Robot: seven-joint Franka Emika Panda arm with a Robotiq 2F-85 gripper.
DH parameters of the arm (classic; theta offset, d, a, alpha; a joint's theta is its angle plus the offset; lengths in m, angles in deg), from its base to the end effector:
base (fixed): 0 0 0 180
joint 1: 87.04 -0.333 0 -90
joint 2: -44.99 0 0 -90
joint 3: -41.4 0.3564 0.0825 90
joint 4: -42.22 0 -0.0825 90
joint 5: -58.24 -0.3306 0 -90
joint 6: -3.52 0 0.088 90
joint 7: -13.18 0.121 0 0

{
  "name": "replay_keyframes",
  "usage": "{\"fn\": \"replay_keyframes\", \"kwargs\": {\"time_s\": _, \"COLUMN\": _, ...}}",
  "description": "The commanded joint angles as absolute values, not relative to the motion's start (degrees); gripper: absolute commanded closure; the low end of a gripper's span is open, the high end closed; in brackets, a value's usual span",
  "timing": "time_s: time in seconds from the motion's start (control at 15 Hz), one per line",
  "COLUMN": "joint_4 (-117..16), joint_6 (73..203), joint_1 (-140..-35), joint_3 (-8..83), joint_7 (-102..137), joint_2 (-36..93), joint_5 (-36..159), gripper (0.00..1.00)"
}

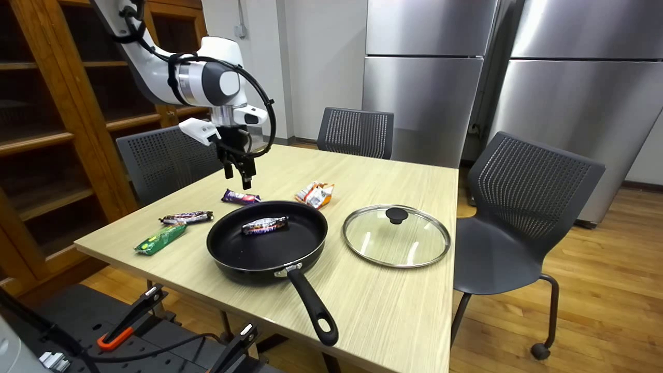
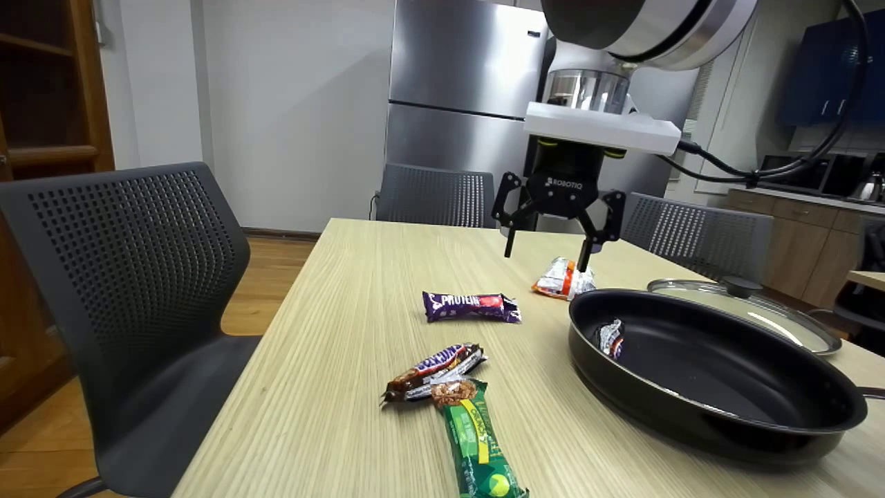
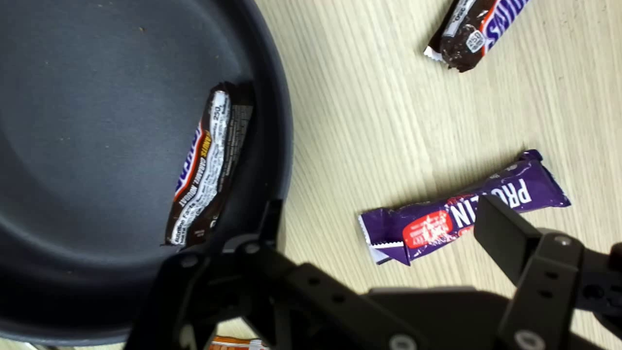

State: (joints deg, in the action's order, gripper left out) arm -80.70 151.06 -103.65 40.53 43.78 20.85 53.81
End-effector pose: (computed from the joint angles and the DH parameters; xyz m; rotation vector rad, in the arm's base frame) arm 0.5382 0.1513 0.2717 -3.0651 0.4995 0.0095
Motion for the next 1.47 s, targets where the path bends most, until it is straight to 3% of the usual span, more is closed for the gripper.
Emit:
{"fn": "replay_keyframes", "kwargs": {"time_s": 0.0, "joint_4": -77.4, "joint_6": 148.29, "joint_1": -104.0, "joint_3": 41.28, "joint_7": 48.09, "joint_2": 20.11, "joint_5": 53.19, "gripper": 0.0}}
{"fn": "replay_keyframes", "kwargs": {"time_s": 1.4, "joint_4": -60.44, "joint_6": 148.46, "joint_1": -106.11, "joint_3": 43.6, "joint_7": 69.26, "joint_2": 5.04, "joint_5": 47.81, "gripper": 0.0}}
